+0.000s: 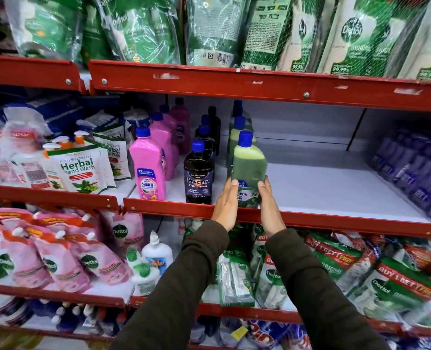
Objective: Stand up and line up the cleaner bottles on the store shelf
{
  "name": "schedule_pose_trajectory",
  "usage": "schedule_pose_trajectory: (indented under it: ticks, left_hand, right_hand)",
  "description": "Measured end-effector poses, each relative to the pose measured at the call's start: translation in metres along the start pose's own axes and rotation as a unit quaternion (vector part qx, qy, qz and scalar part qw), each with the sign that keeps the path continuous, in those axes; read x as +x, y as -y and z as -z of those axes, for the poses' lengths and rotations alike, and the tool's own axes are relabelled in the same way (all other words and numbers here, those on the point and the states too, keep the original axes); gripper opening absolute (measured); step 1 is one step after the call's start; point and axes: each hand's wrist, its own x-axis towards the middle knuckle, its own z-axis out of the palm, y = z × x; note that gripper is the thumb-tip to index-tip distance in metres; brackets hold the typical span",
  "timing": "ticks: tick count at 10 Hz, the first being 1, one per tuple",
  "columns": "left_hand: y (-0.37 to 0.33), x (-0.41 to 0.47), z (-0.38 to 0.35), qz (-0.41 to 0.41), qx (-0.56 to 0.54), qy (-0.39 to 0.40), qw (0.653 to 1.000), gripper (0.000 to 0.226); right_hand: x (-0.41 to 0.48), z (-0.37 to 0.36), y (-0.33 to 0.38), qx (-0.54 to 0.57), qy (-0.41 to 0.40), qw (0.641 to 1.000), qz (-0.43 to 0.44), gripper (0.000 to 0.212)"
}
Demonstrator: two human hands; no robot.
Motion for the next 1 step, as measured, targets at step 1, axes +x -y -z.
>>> schedule_pose_trajectory:
  ticks: [1]
  left_hand:
    - [-0.0023,-0.0026,0.0032,-0.019,-0.016,-0.023,0.999,0.058]
  right_hand:
    - [-0.0033,0.0018,0.0026,0.023,-0.024,0.999,0.003,0.083]
